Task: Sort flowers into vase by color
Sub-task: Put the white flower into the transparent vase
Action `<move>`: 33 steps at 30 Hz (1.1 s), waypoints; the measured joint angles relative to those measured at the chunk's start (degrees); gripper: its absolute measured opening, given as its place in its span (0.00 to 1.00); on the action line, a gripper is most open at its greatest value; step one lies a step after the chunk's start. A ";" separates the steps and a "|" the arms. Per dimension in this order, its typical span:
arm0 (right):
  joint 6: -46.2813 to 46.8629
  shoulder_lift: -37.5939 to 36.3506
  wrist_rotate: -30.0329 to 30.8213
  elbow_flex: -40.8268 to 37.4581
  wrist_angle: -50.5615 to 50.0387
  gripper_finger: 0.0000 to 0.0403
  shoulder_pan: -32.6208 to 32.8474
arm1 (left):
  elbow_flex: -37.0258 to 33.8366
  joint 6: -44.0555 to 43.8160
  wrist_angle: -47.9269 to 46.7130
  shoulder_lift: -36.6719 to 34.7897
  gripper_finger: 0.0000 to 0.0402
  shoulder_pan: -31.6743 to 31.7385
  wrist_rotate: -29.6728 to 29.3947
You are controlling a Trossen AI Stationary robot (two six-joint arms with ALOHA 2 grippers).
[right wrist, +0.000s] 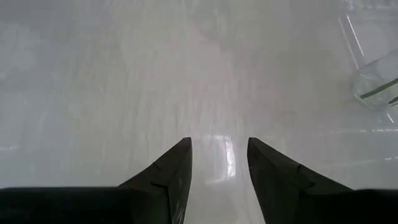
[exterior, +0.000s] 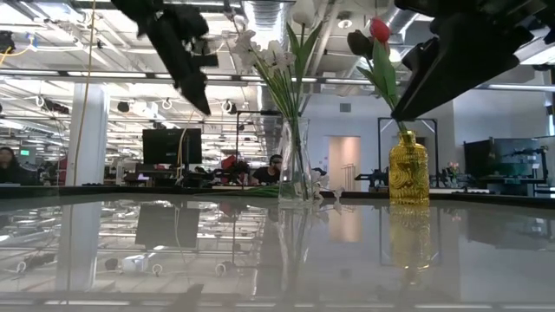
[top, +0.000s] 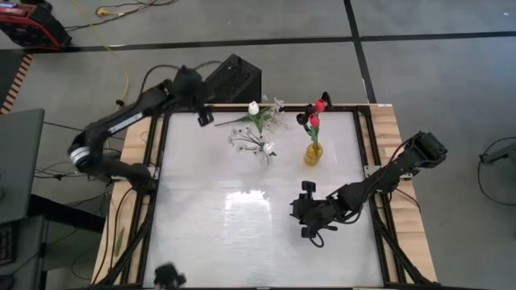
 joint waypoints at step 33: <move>-1.46 0.00 0.06 0.00 -1.49 0.45 -1.91 | 27.29 5.99 -11.25 50.29 0.54 2.58 16.33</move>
